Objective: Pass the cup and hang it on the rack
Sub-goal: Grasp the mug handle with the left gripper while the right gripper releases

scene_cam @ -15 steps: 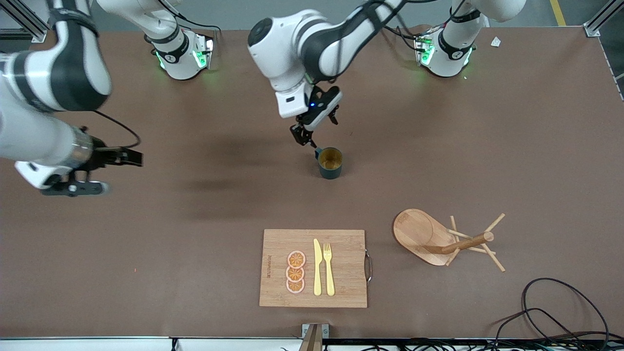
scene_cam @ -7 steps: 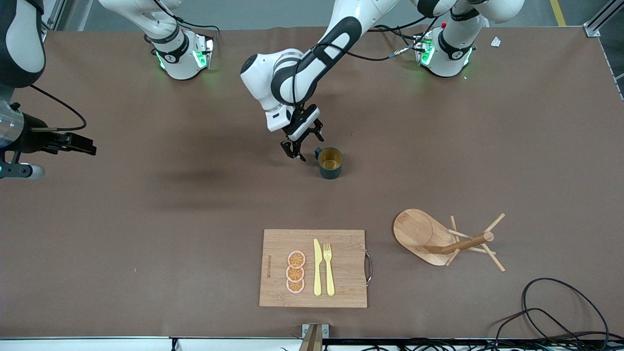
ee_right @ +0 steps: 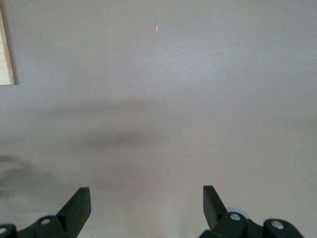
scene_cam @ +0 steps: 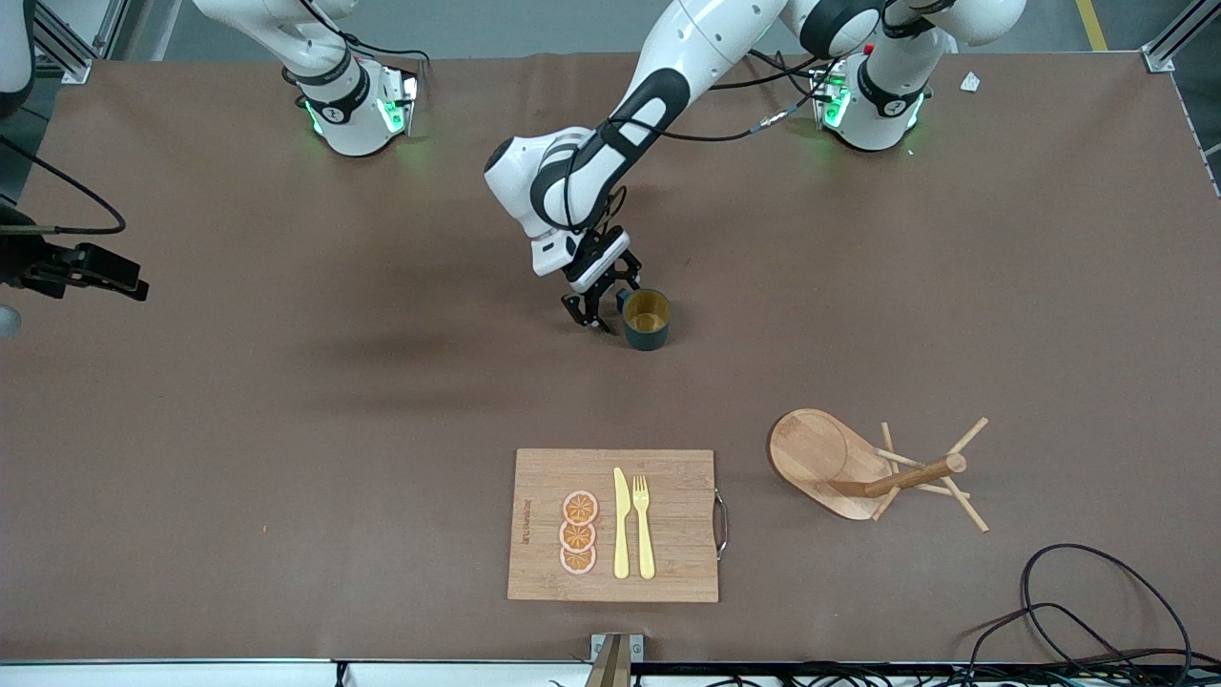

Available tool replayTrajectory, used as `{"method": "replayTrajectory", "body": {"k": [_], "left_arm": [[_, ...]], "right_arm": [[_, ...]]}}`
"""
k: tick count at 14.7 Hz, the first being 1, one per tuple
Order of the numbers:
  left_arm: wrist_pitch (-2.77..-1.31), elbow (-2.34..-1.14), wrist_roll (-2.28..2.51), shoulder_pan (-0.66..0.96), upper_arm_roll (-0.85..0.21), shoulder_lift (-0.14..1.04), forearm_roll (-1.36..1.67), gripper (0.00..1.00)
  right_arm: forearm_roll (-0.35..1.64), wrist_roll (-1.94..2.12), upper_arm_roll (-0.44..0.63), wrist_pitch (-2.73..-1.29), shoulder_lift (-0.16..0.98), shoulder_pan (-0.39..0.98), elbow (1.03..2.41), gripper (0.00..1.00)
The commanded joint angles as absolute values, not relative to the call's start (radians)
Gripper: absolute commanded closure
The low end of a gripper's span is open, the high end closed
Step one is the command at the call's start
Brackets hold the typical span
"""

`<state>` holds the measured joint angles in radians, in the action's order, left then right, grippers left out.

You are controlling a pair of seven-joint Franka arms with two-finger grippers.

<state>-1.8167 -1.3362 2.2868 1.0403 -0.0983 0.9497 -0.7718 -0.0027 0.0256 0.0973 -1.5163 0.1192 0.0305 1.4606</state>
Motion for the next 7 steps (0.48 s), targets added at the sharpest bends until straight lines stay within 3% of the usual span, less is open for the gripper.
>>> {"method": "replayTrajectory", "body": {"k": [1, 4, 5, 7], "left_arm": [[-1.815, -1.310, 2.299, 1.054, -0.089, 0.971, -0.796, 0.05], [-1.815, -1.310, 2.310, 1.066, -0.087, 0.986, -0.799, 0.21], [-1.815, -1.310, 2.310, 1.066, -0.089, 0.988, -0.799, 0.32], [-1.815, -1.310, 2.310, 1.066, -0.090, 0.988, -0.798, 0.67]], "right_arm": [[-0.006, 0.031, 0.078, -1.482, 0.140, 0.014, 1.425, 0.00], [-0.006, 0.023, 0.074, -1.470, 0.137, 0.020, 1.425, 0.00], [0.000, 0.023, 0.077, -1.471, 0.137, 0.017, 1.425, 0.00], [0.005, 0.026, 0.078, -1.465, 0.130, 0.014, 1.422, 0.00]]}}
